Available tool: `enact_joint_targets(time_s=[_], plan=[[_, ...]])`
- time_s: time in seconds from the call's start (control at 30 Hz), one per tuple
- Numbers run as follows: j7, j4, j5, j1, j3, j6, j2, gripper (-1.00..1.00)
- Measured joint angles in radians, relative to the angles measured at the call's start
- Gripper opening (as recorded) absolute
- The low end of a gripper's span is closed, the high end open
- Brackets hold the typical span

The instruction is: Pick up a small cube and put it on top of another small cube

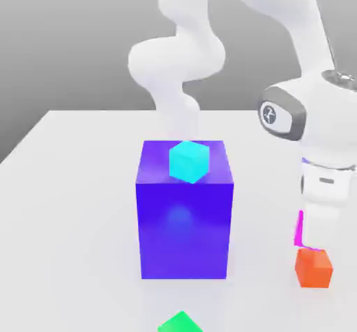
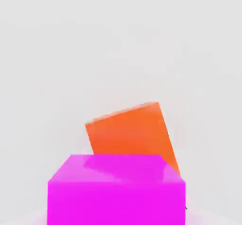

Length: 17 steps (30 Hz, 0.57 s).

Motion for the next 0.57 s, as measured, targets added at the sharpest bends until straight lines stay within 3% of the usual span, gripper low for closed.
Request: enact_joint_targets(time_s=[0.3,0.43,0.47,0.57], plan=[[-0.358,0.202,0.067,-0.257,-0.146,-0.121,0.072,-1.00],[-0.416,0.227,0.109,-0.299,-0.132,-0.026,0.191,-1.00],[-0.422,0.229,0.116,-0.305,-0.127,-0.005,0.214,1.00],[-0.422,0.229,0.116,-0.305,-0.127,-0.005,0.214,1.00]])
